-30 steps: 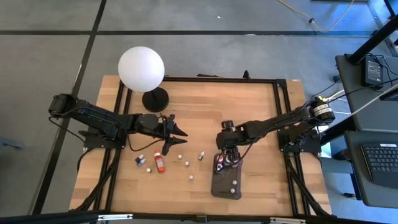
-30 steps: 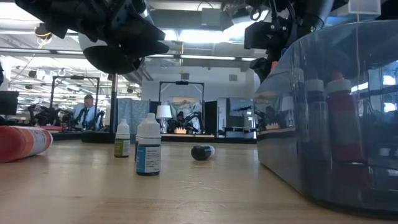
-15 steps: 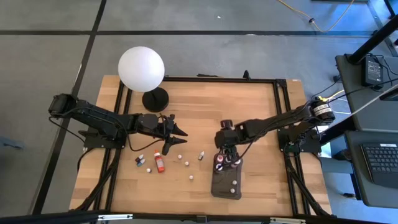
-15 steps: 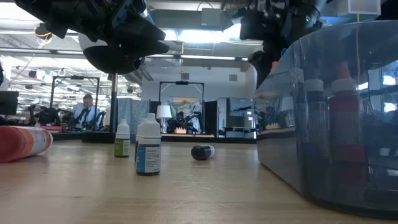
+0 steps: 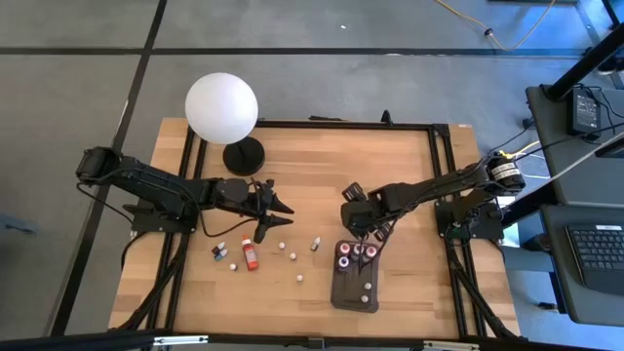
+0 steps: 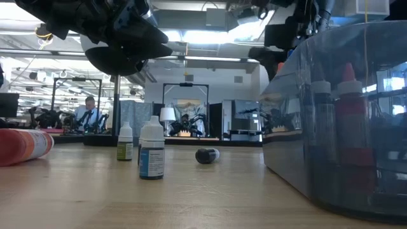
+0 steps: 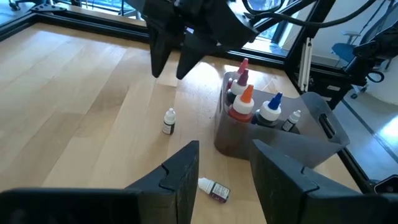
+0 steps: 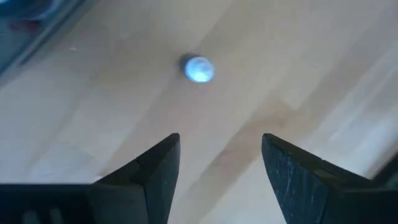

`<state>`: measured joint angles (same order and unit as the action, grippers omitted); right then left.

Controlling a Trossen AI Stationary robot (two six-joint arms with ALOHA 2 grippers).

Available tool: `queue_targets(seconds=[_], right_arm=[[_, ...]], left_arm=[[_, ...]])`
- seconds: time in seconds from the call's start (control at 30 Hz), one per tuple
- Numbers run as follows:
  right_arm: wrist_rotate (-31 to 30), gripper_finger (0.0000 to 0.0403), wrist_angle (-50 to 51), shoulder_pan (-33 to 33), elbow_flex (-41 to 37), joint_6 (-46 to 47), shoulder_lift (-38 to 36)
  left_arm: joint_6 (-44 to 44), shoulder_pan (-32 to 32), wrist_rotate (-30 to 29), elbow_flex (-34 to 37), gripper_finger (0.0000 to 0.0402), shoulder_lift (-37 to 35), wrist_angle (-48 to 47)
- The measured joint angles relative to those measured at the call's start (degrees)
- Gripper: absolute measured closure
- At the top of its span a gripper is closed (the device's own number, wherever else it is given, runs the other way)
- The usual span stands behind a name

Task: Pick & Place food coloring
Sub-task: Put the small food coloring bottle into the black bin

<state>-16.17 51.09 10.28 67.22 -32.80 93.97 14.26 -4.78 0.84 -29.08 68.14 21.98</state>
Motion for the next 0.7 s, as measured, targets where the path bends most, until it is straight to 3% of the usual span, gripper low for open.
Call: queue_targets(seconds=[0.17, 0.4, 0.7], right_arm=[[-0.04, 0.0176, -2.47, 0.02, 0.00, -6.63, 0.00], [8.13, 0.0176, -6.08, -0.34, 0.00, -12.94, 0.00], [8.37, 0.0176, -7.65, -1.05, -0.04, -15.98, 1.13]], left_arm=[[0.00, 0.00, 0.01, 0.00, 0.0264, 0.00, 0.02], [0.00, 0.00, 0.01, 0.00, 0.0266, 0.00, 0.01], [0.00, 0.00, 0.01, 0.00, 0.0263, 0.00, 0.02]])
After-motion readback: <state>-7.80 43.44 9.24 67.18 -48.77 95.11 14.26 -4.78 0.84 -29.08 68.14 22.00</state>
